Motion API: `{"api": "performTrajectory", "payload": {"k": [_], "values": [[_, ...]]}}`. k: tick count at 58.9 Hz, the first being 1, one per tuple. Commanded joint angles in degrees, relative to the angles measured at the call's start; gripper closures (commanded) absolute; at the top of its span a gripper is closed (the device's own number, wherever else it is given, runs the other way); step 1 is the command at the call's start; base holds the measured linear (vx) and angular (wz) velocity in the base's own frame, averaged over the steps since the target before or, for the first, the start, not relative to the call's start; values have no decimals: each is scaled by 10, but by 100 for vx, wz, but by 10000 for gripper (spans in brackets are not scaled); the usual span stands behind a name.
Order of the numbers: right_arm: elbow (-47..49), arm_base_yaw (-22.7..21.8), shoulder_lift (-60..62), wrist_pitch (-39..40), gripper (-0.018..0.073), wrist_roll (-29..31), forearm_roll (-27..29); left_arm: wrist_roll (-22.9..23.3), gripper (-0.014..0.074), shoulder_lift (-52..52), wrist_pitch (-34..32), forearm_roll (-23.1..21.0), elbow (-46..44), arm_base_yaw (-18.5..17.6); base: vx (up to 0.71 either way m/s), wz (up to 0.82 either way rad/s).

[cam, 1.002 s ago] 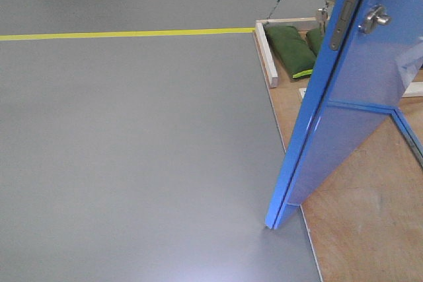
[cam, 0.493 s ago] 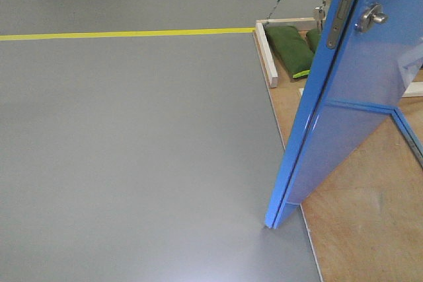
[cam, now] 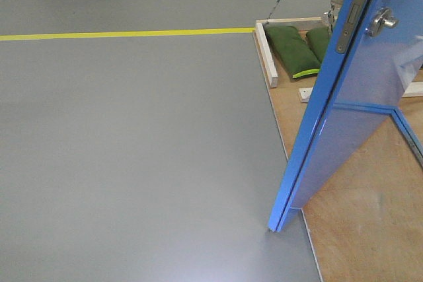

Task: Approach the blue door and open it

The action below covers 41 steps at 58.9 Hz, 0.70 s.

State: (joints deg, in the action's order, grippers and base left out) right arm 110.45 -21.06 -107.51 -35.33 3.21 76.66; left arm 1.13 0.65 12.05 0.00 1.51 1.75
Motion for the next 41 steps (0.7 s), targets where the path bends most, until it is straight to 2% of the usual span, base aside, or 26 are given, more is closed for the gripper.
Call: {"api": "performTrajectory", "payload": {"k": [1, 41], "values": [[18, 3, 29, 1, 561, 8, 28, 4, 524, 8, -45, -3, -11, 0, 0, 0], [18, 3, 29, 1, 561, 8, 28, 4, 524, 8, -45, -3, -11, 0, 0, 0]]}}
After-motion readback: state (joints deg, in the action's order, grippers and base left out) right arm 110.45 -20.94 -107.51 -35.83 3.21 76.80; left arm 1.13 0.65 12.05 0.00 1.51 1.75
